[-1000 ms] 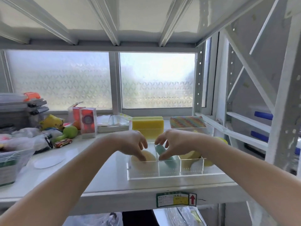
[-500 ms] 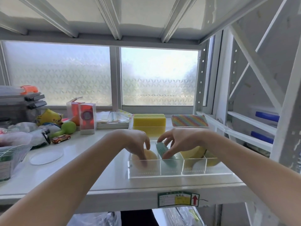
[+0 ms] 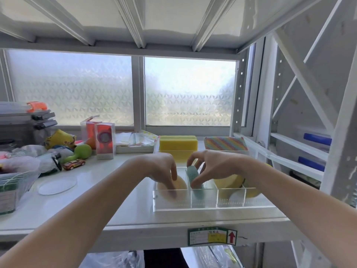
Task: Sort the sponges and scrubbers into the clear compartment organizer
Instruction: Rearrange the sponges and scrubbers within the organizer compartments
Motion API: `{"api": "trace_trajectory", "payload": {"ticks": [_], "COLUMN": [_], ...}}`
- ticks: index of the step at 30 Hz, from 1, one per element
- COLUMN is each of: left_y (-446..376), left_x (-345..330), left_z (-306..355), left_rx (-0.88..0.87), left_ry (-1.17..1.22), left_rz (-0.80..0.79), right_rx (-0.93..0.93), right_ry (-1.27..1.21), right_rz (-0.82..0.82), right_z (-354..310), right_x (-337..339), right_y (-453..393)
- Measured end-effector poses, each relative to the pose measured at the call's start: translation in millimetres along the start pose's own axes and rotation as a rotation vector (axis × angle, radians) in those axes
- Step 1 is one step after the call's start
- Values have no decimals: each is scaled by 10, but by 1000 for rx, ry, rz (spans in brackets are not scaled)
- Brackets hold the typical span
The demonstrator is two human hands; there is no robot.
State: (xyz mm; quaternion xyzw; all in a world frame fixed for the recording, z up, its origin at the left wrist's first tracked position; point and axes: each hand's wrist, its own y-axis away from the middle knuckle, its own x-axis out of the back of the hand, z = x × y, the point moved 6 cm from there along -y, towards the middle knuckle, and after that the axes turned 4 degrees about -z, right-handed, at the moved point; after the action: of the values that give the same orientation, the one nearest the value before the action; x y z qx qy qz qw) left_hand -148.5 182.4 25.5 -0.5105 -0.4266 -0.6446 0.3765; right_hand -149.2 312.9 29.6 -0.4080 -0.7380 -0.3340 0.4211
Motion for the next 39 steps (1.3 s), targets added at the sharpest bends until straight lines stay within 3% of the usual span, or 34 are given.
{"api": "trace_trajectory", "payload": {"ticks": [8,16,21,32,39], "left_y": [34,-38,-8,24,-11], "left_x": [149,85,76,181,102], "left_z": [76,254,248,195,231], "left_rx": [-23,-63,-84,-26,-70], "left_ry": [-64,74,239,94,209], "left_rz": [8,-34,-87,0,-27], "right_rx": [25,-40,-51,-45,-44], "right_ry": [-113,126,127,134,115], "right_rz": [25,69,50,61,49], "right_z": [62,218,244,214,211], "right_x": [84,203,186,210,244], "right_y": [-11,101,96,111,136]}}
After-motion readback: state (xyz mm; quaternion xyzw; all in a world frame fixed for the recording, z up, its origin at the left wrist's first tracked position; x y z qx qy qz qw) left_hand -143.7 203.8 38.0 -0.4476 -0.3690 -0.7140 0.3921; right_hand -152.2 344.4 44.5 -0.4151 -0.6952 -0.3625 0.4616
